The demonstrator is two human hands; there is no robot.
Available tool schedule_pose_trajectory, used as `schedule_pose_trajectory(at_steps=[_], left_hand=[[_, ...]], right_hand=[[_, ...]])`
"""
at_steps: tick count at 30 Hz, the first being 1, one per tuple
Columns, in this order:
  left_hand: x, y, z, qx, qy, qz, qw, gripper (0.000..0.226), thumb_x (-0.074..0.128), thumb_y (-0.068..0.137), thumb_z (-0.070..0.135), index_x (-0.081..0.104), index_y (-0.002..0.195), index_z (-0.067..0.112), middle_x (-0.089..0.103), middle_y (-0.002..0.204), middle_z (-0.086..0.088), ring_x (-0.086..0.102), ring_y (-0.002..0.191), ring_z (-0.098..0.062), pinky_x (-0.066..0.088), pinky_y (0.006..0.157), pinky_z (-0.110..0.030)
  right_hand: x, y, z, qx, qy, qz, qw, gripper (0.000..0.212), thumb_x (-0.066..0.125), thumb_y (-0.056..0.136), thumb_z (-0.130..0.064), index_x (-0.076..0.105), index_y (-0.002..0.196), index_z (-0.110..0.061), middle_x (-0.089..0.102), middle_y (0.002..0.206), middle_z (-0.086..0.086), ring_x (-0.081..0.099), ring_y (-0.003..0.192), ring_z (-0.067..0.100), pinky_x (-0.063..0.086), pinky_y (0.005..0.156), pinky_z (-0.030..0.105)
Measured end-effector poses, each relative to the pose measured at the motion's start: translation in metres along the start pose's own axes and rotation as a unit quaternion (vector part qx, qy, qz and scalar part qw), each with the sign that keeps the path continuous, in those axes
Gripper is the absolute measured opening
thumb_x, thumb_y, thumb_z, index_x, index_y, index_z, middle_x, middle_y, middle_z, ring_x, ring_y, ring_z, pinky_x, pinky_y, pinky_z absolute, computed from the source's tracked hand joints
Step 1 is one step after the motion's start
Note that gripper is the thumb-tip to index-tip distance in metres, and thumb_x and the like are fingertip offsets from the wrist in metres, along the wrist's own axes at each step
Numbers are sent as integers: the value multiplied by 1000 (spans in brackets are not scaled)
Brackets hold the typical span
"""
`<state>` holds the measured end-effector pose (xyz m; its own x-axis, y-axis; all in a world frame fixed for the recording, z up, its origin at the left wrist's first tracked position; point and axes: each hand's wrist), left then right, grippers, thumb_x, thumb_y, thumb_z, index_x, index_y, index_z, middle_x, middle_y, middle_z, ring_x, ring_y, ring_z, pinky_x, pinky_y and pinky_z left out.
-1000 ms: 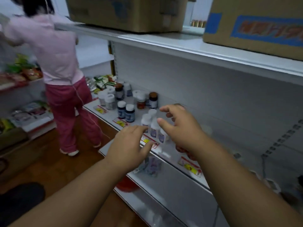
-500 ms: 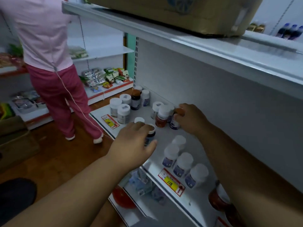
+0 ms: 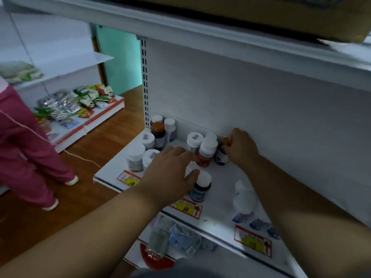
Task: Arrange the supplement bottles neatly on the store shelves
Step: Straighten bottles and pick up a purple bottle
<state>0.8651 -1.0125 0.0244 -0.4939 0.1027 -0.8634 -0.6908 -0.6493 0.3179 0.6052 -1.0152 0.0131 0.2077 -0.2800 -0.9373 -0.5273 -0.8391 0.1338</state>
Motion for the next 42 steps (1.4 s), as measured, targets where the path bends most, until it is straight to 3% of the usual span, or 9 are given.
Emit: schedule_pose_trajectory(at_steps=[5,8,13,16,19,25,29,35,42], left_hand=[[-6,8,-23,36,-89,-4,995,46,48,86,57,50,124,31,55,119,6,50,111,-19,46,92,-41],[-3,12,-4,52,-219,-22,974,67,47,81,70,47,131,26,51,122,8,48,107,-4,40,91,-17],[8,1,65,106,-376,-191,900,49,54,70,72,54,110,43,63,98,25,59,87,8,40,66,-7],[26,-19,107,119,-434,-247,858,36,61,67,65,60,94,41,68,84,21,63,74,3,48,64,-13],[41,-40,150,126,-443,-273,845,44,62,61,68,59,97,42,68,86,19,64,76,0,55,72,-32],[60,-93,256,212,-451,-358,790,50,64,62,68,52,105,46,62,95,32,60,81,10,43,61,-7],[82,-146,343,222,-491,-388,747,58,64,63,69,51,113,44,65,99,26,61,88,6,46,70,-9],[123,-208,463,262,-472,-387,748,73,57,64,76,46,127,41,57,106,24,55,96,2,47,84,-25],[179,-197,551,264,-449,-364,772,69,56,67,73,45,127,42,57,111,23,55,97,2,48,84,-26]], right_hand=[[-28,-55,-11,57,151,131,978,35,64,86,-32,54,117,-18,54,114,6,55,94,19,41,77,27],[-60,-110,-26,74,279,202,936,17,62,87,-34,59,102,-28,64,104,-6,60,90,11,47,76,26],[-109,-194,-40,107,454,224,856,15,65,81,-26,68,91,-15,72,87,2,68,78,14,54,63,22],[-125,-242,-27,125,465,219,849,11,66,89,-16,64,98,-11,67,89,11,62,68,8,48,54,16],[-139,-294,-2,159,436,214,860,20,64,91,-14,61,110,-18,67,102,10,65,84,14,56,70,28],[-177,-411,59,219,384,291,848,31,65,89,-12,60,117,-25,66,106,4,66,95,14,57,80,29],[-210,-499,114,251,351,318,844,32,61,93,-13,59,121,-27,67,109,0,65,99,13,56,82,31],[-257,-604,198,285,309,349,837,35,56,96,-13,57,126,-30,63,112,-7,63,101,8,58,85,34],[-278,-617,299,285,320,322,844,36,56,96,-18,54,127,-35,61,113,-11,63,101,7,58,83,33]])
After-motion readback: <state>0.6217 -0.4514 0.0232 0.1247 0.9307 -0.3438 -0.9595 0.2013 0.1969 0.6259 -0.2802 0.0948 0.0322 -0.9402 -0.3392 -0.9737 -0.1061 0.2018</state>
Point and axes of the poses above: each hand's wrist, its own y-axis towards the middle knuckle, its own x-axis out of the palm, z = x × y
